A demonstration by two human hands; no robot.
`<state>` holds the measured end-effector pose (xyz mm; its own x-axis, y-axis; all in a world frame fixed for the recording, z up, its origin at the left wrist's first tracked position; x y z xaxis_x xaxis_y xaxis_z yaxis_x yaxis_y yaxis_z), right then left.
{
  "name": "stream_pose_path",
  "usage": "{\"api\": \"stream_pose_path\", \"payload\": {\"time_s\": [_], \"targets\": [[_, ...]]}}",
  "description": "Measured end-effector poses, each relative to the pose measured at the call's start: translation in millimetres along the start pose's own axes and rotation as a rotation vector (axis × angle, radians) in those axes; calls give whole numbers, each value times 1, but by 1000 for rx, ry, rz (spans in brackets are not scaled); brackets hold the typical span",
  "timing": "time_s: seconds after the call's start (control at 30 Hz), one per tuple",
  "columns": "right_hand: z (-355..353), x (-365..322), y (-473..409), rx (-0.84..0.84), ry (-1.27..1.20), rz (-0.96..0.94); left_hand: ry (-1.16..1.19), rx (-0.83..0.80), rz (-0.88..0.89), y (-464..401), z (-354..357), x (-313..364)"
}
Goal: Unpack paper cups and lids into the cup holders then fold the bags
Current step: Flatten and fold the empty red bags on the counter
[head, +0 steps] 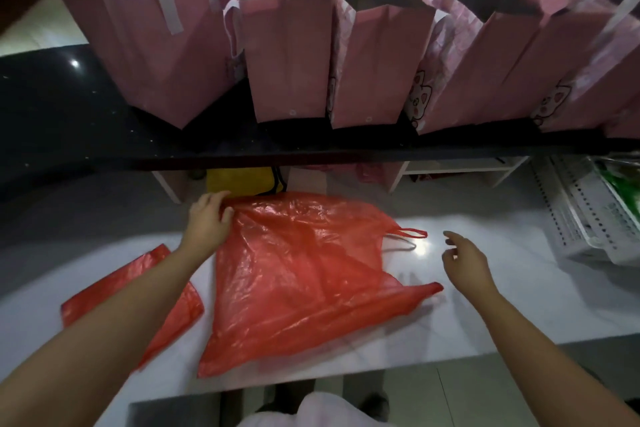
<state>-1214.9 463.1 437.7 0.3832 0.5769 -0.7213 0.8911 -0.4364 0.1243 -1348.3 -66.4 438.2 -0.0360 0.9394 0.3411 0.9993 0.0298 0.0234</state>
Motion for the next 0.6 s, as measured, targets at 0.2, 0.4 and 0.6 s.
{"api": "stream_pose_path", "payload": {"time_s": [0.2,0.4,0.6], "targets": [[46,-109,11,-28,21,-352,-131,61,157,50,3,9],[164,-187,52,-507,122,-588,-324,-77,180,113,37,38],[229,-125,83,-849,795,-467,-593,-505,213,156,97,17]]}}
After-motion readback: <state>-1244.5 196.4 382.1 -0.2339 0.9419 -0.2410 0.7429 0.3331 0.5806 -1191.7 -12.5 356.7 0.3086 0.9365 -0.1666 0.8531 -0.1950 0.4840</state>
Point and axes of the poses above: each hand's wrist, its own y-axis away from the middle knuckle, its own z-axis out of the palm, x = y × z, the point moved 6 cm from there along -y, towards the middle knuckle, and after that the axes turned 13 degrees about -y, right-handed, at the moved point
